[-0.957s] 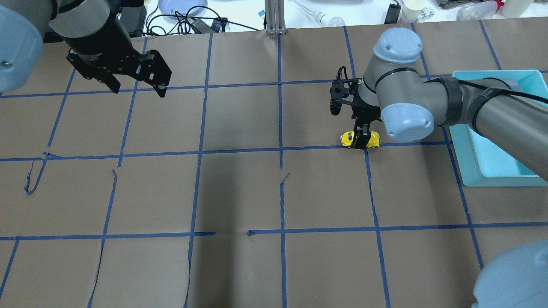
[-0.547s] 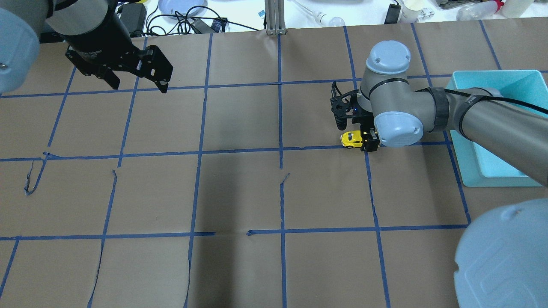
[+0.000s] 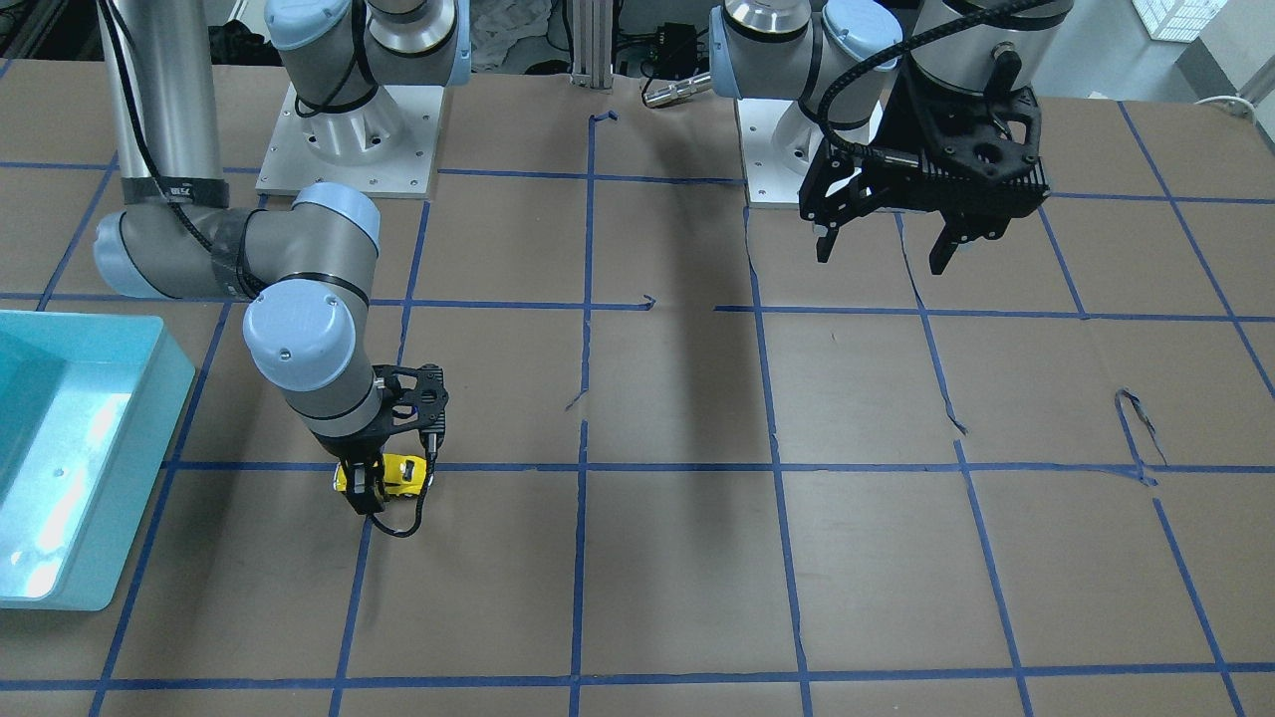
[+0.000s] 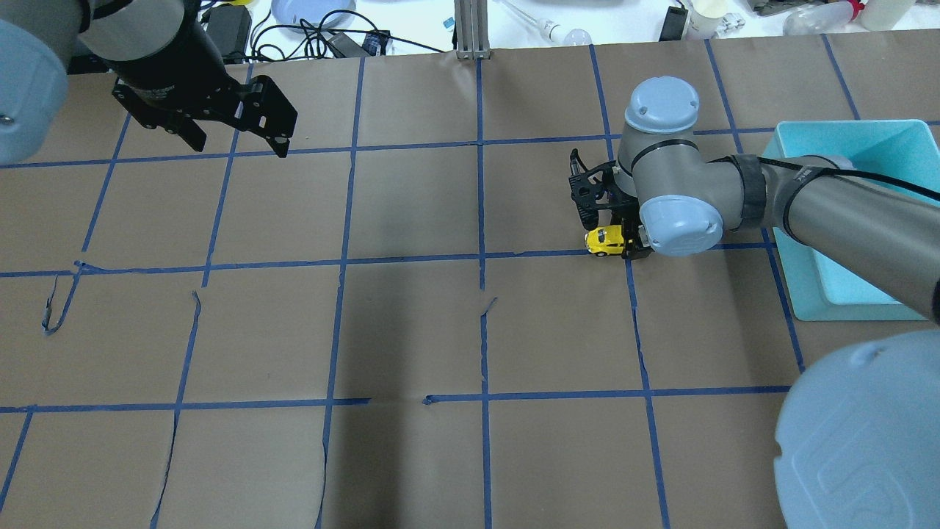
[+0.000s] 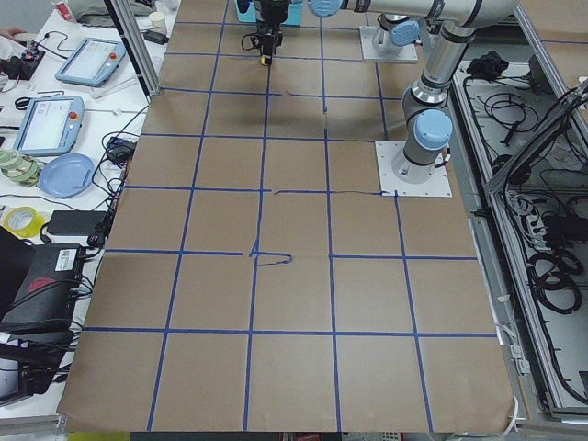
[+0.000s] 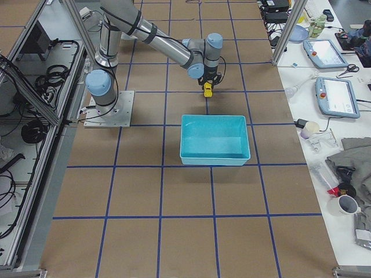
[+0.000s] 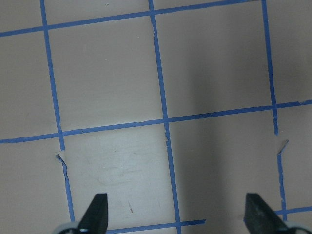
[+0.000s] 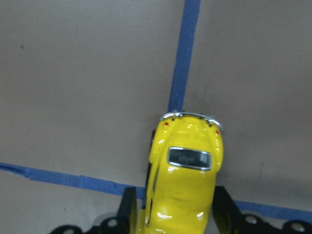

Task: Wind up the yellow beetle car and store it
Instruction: 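Carry the yellow car with the right gripper into the light-blue bin, then open the right gripper to drop the car in the bin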

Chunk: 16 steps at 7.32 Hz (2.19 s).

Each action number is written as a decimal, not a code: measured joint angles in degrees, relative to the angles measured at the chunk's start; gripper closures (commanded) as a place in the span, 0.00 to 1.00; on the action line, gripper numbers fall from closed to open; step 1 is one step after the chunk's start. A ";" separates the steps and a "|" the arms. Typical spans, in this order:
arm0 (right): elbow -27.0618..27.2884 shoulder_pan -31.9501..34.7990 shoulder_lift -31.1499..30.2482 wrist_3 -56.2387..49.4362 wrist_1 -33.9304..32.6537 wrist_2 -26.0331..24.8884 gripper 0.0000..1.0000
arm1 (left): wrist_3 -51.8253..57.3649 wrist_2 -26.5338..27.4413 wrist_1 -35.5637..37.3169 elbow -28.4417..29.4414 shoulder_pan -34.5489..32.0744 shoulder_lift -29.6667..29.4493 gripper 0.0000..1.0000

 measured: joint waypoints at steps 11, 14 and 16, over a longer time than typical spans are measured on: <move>-12.24 -29.67 -6.82 -24.89 15.35 -3.61 0.99 | -1.14 -0.02 0.06 0.06 0.00 0.07 0.00; -8.27 -35.27 -0.02 -31.80 7.12 -2.48 0.69 | -1.14 -0.02 0.02 0.08 0.00 0.02 0.00; -6.04 -35.64 1.62 -32.25 3.74 -2.50 0.00 | -1.15 -0.02 0.01 0.05 0.00 0.02 0.00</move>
